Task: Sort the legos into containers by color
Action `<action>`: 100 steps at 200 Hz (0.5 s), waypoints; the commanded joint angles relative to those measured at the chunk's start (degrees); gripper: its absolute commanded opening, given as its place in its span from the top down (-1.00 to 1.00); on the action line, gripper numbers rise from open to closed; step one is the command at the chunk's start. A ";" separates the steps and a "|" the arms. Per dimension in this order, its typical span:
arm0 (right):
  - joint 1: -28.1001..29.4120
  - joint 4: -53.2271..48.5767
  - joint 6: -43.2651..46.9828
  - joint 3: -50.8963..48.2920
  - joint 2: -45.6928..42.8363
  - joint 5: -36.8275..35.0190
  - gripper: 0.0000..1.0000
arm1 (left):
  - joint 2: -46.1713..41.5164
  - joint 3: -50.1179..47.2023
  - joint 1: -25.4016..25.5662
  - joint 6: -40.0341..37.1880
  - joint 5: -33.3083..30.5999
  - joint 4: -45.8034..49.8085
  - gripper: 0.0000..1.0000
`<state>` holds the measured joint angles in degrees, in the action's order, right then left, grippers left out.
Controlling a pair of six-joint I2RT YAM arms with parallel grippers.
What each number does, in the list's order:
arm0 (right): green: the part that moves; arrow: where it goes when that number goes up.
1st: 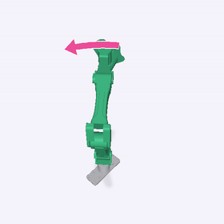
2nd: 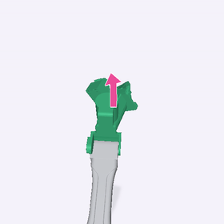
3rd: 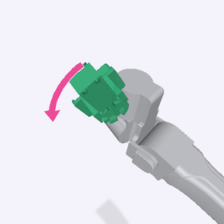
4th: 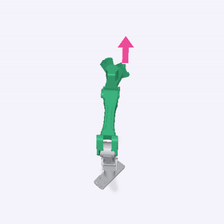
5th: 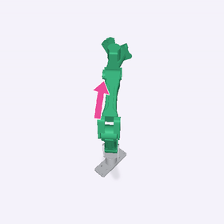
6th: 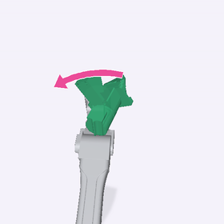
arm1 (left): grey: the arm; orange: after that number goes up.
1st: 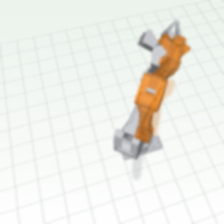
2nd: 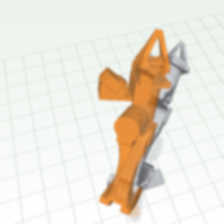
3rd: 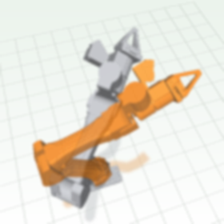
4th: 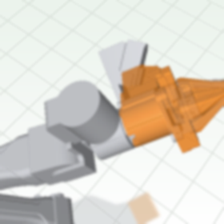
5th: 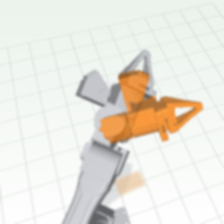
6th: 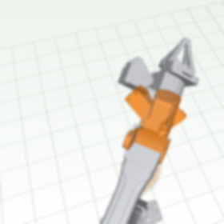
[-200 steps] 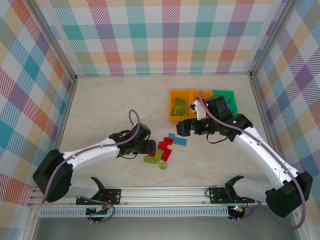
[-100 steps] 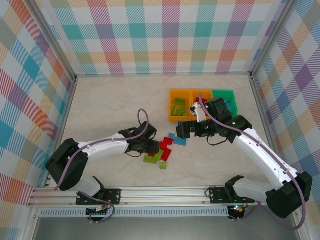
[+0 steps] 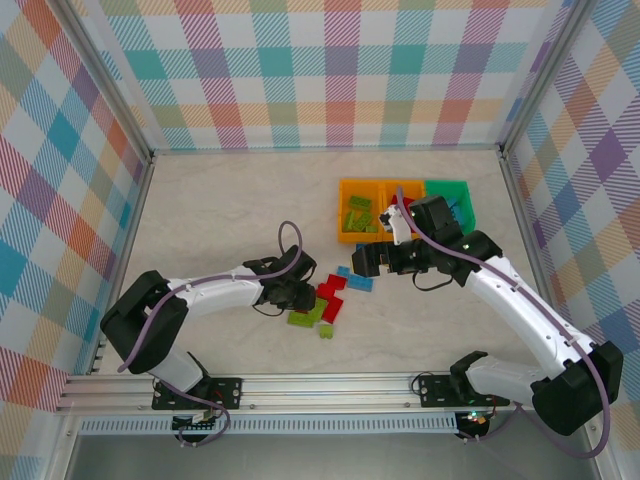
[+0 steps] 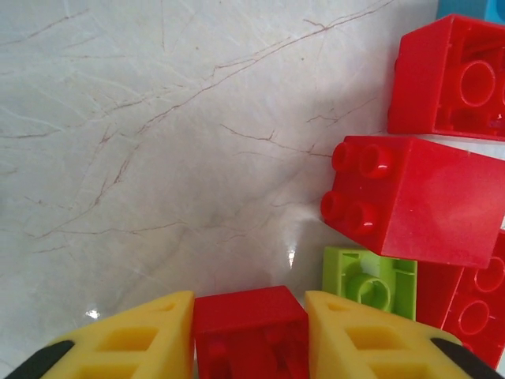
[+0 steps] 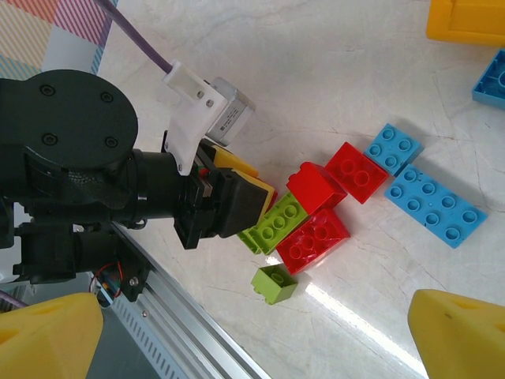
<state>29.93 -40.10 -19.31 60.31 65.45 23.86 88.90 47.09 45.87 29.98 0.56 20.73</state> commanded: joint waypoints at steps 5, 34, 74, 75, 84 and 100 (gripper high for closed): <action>-0.14 0.53 -1.06 -0.20 0.15 0.35 -1.00 | -1.01 -1.06 0.63 -0.03 -2.41 1.87 0.31; -0.14 0.22 -1.23 0.00 0.46 2.17 -0.99 | -1.10 -2.04 0.63 0.32 -4.35 2.28 0.38; -0.14 0.23 -1.68 -0.77 0.62 2.59 -0.99 | 0.57 -0.68 0.72 -3.34 -11.21 6.45 0.20; -0.14 0.30 -1.73 -0.79 0.63 2.59 -0.99 | 0.66 -0.68 0.72 -3.43 -11.20 6.53 0.20; -0.14 0.69 -1.96 -0.90 0.47 2.69 -0.99 | 1.25 -0.34 0.79 -3.95 -11.55 6.95 0.17; -0.14 0.92 -2.13 -0.99 0.21 2.77 -0.99 | 1.84 -0.54 0.78 -3.99 -11.21 6.47 0.21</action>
<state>29.93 -39.90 -20.60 59.99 65.80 24.84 89.23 46.72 46.11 27.88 -7.68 23.83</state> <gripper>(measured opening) 0.996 0.415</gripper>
